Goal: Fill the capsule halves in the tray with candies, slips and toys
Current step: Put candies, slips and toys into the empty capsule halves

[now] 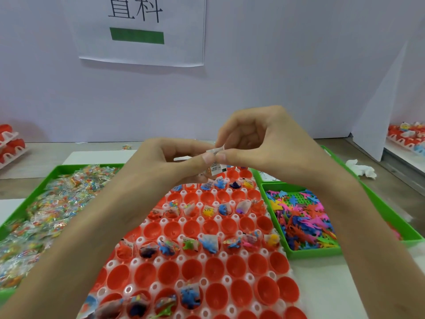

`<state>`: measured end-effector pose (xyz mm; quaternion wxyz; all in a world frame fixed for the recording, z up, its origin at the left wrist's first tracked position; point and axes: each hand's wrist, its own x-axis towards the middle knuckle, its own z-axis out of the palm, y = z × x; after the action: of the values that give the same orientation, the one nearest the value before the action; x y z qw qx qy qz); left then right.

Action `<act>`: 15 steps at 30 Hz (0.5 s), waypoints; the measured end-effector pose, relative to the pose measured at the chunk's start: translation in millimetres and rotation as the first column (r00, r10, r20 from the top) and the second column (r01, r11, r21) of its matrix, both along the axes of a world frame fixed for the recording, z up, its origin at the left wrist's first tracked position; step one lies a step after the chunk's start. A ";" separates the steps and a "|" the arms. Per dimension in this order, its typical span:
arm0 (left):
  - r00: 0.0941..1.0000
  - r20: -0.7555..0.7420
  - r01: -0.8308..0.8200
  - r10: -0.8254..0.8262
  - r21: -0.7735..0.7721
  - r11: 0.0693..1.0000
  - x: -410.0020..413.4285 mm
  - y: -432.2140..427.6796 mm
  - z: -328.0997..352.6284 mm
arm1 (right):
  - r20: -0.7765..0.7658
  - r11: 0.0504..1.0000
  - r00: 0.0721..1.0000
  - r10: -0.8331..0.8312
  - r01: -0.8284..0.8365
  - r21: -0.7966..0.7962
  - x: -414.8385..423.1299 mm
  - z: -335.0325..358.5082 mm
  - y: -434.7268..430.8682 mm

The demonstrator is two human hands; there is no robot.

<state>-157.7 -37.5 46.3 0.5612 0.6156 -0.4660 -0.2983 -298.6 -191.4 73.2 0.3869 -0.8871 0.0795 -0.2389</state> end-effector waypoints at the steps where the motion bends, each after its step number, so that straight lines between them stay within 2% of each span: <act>1: 1.000 0.011 -0.004 0.004 0.008 1.000 0.8 0.4 0.0 | 0.003 1.000 1.000 -0.005 0.005 -0.004 0.4 -0.4 0.3; 6: 0.999 0.021 -0.039 0.039 0.009 0.999 1.3 -0.1 -2.2 | -0.004 0.999 1.000 -0.022 0.022 -0.036 2.5 -2.1 3.2; 10: 0.997 0.022 -0.070 0.071 -0.015 0.997 3.3 -1.2 -1.7 | -0.076 1.000 0.997 -0.031 0.030 -0.009 -4.3 2.8 -7.6; 11: 0.996 0.030 -0.085 0.086 -0.015 0.996 4.6 -0.9 -1.0 | -0.126 0.999 0.991 -0.051 0.051 -0.007 -9.0 4.0 -16.5; 13: 0.994 0.053 -0.097 0.097 -0.001 0.995 5.9 -0.3 0.3 | -0.320 0.991 0.939 -0.123 0.100 -0.087 -20.1 1.9 -39.3; 15: 0.995 0.059 -0.085 0.084 0.007 0.996 5.6 -0.3 1.6 | -0.557 0.968 0.799 -0.228 0.122 -0.221 -30.5 -8.2 -62.4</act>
<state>-152.1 -37.8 47.9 0.5564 0.6459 -0.4543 -0.2584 -329.1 -253.8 65.0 0.2415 -0.9366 0.2537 0.0007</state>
